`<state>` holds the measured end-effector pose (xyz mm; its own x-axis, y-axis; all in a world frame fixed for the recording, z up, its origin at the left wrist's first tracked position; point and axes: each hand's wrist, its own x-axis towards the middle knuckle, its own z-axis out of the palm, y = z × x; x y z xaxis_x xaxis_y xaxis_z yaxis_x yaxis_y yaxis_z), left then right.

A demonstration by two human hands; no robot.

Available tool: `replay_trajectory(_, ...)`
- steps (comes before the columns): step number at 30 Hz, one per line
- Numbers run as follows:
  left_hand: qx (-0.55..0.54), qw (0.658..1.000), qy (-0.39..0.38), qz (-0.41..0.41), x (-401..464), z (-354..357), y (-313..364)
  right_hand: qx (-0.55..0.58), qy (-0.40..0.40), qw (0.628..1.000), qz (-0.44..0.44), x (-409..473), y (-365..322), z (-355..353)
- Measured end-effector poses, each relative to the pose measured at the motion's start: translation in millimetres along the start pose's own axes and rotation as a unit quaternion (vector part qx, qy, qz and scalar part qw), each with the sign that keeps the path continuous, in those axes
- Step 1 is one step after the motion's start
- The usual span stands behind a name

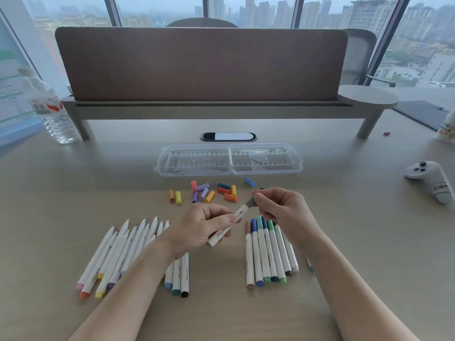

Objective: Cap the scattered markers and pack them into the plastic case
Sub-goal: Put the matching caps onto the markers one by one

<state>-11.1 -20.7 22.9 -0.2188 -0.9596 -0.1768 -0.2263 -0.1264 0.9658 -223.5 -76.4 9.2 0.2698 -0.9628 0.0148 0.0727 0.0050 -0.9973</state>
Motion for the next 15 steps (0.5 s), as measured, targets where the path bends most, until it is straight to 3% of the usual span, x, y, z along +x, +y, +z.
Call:
replay_trajectory(8, 0.09, 0.992, 0.067, 0.065, 0.5, 2.3, -3.9, -0.091, 0.03, 0.995, -0.041, -0.8, 2.3, 4.3)
replay_trajectory(15, 0.001, 0.998, 0.042, -0.051, -1.3, -3.4, 5.2, -0.189, 0.015, 0.982, -0.018, 2.6, 7.7, 7.8)
